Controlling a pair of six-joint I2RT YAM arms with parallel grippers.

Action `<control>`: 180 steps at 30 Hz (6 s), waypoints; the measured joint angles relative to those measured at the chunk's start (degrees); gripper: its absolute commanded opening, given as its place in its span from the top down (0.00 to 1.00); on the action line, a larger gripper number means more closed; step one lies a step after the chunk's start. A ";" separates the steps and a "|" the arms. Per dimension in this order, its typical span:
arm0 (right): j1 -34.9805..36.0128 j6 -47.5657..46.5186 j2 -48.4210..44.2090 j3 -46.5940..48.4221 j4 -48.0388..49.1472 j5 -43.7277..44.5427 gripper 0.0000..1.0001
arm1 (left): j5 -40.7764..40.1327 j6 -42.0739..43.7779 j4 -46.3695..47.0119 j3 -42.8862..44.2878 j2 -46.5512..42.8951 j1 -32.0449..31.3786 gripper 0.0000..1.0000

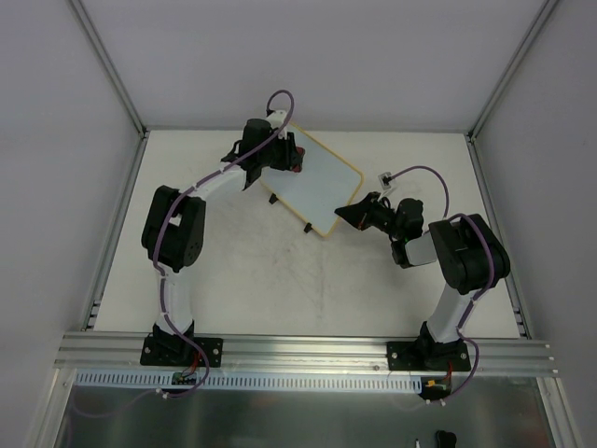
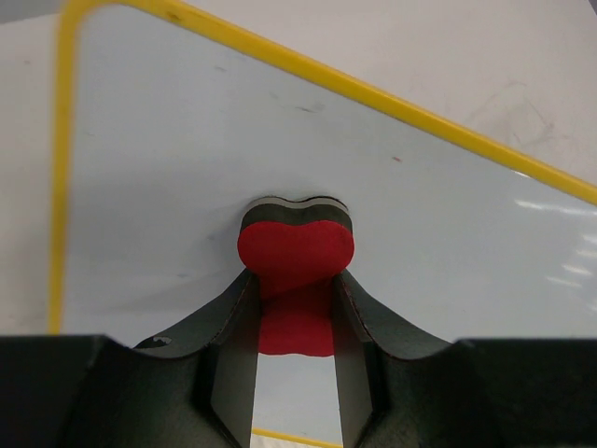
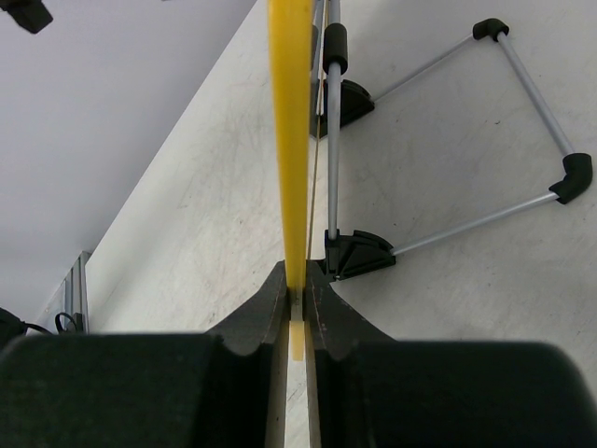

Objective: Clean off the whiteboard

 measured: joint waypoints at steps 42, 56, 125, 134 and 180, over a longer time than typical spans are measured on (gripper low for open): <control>-0.24 -0.04 -0.02 0.00 -0.72 0.37 1.00 | -3.67 3.10 -3.58 -7.91 -4.09 -8.72 1.00; -0.55 -1.11 0.00 0.00 -1.75 1.46 1.00 | -6.78 -1.51 10.99 -20.59 -7.21 -14.62 1.00; -0.07 0.17 0.00 0.00 -0.44 -0.72 1.00 | -3.93 0.26 16.24 2.64 4.72 4.46 1.00; -0.04 0.28 0.00 0.00 -0.42 -0.72 1.00 | -2.93 -0.24 18.99 -2.60 3.78 4.46 1.00; 0.33 0.83 0.00 0.00 -0.44 -0.72 1.00 | -1.95 -1.36 18.29 -7.39 0.90 4.13 1.00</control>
